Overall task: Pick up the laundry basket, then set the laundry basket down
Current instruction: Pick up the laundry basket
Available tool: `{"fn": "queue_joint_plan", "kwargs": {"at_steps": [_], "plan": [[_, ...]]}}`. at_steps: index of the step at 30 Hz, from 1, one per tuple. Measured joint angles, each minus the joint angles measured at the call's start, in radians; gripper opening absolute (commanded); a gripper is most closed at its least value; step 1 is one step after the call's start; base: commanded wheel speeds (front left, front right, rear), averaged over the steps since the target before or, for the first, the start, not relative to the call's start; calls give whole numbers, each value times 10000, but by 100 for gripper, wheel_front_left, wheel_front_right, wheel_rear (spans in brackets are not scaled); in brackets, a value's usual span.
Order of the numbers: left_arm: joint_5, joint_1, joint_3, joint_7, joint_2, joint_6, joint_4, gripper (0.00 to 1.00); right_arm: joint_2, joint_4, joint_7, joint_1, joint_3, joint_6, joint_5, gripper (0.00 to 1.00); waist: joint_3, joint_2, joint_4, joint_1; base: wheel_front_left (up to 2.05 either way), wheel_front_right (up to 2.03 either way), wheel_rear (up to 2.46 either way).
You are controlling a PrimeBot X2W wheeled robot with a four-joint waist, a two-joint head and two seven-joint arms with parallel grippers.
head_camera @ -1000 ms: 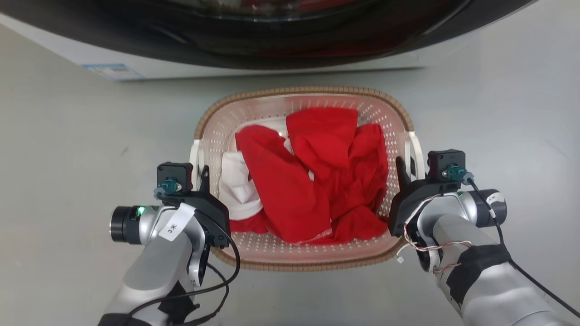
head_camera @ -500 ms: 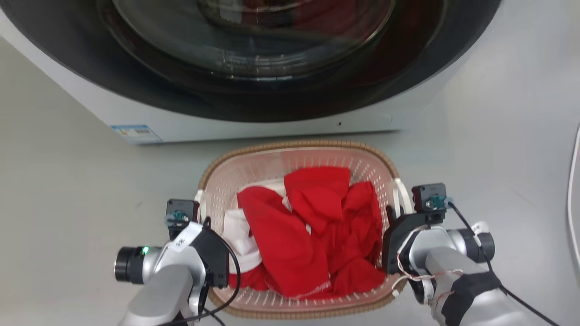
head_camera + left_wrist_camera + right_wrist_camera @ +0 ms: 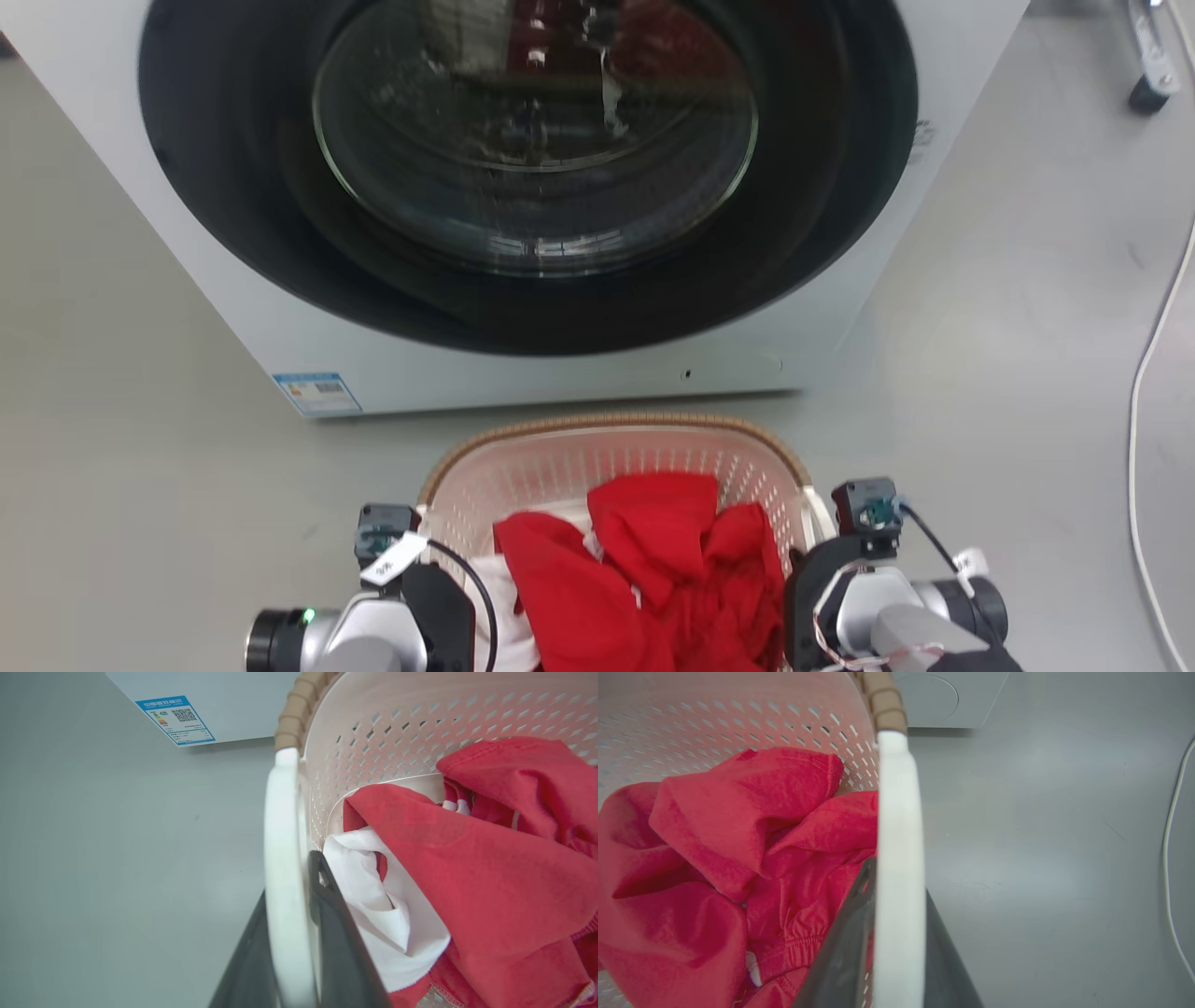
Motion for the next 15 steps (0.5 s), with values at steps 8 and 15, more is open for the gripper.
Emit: {"fn": "queue_joint_plan", "kwargs": {"at_steps": [8, 15], "plan": [[-184, 847, -316, 201, -2, -10, 107, 0, 10, -19, 313, 822, 451, -6, 410, 0, -1185, -1, 14, 0, 0, 0, 0], [-324, 1046, -472, 249, 10, -10, 105, 0, 8, -21, 412, 1034, 675, -10, 755, 0, -2044, 0, 20, 0, 0, 0, 0]]}}
